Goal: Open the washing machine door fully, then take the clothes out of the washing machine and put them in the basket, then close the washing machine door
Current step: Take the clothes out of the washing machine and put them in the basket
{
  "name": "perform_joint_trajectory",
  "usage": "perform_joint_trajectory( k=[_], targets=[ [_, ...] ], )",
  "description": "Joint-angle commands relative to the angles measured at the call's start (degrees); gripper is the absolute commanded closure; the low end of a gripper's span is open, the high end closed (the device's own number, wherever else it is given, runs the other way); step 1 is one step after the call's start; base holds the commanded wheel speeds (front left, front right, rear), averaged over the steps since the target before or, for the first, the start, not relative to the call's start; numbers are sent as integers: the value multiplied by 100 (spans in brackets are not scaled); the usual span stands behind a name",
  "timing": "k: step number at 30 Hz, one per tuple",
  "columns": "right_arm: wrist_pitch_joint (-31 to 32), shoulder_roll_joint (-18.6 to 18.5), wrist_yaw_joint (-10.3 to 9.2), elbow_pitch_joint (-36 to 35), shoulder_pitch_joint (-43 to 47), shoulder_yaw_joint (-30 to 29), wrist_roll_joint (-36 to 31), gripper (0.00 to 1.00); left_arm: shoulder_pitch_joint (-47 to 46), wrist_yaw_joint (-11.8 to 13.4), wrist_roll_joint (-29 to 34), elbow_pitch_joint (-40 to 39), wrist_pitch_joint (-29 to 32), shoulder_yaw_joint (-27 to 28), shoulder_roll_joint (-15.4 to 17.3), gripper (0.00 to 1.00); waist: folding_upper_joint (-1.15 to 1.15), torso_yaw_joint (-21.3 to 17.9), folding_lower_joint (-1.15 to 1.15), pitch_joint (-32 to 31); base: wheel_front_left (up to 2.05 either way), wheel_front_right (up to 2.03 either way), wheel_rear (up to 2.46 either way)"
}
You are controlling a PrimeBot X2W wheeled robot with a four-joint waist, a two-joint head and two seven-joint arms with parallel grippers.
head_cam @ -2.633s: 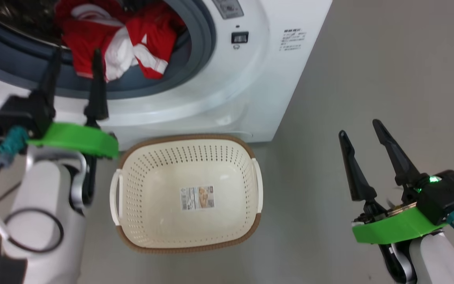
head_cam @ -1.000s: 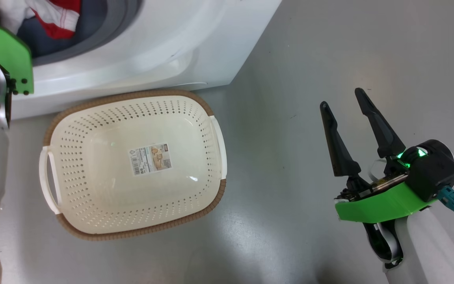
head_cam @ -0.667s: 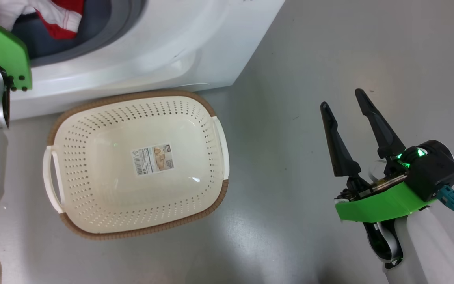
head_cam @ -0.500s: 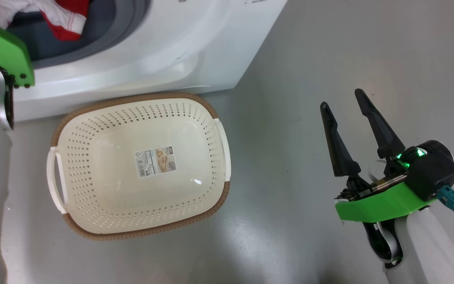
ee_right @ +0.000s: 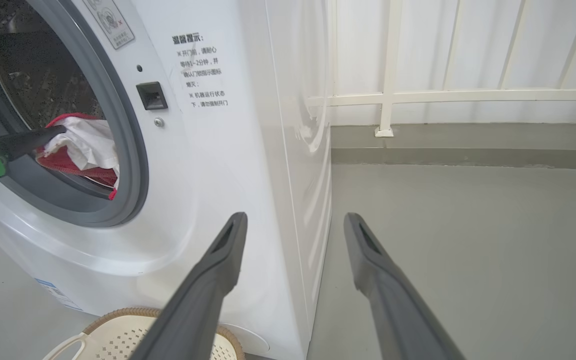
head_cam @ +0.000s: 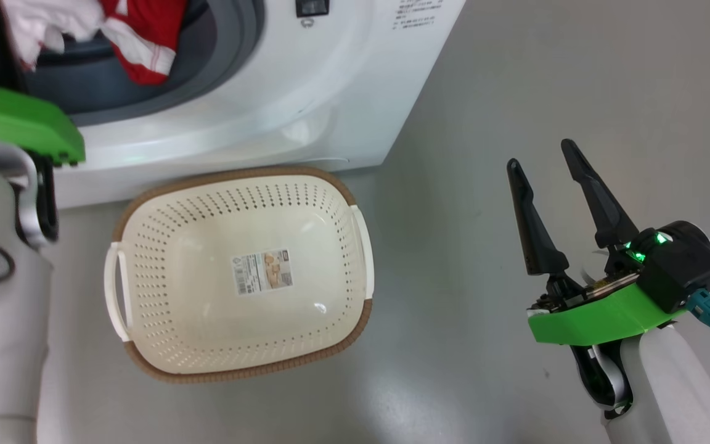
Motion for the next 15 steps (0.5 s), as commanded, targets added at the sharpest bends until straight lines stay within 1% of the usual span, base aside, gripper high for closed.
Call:
perform_joint_trajectory(
  k=[1, 10, 15],
  targets=[
    [-36, 30, 36, -107, 87, 121, 86, 0, 237, 25, 36, -293, -68, 164, 240, 100, 0, 50, 0, -142, 0, 0, 0],
    [-36, 31, 36, -55, 267, 77, 99, 0, 1317, 17, 156, -1533, -69, 384, 107, 100, 0, 125, 0, -622, 0, 0, 0],
    [-36, 31, 36, -22, 400, 62, 107, 0, 1817, 1, 189, -2022, -69, 478, 36, 100, 0, 184, 0, -889, 0, 0, 0]
  ],
)
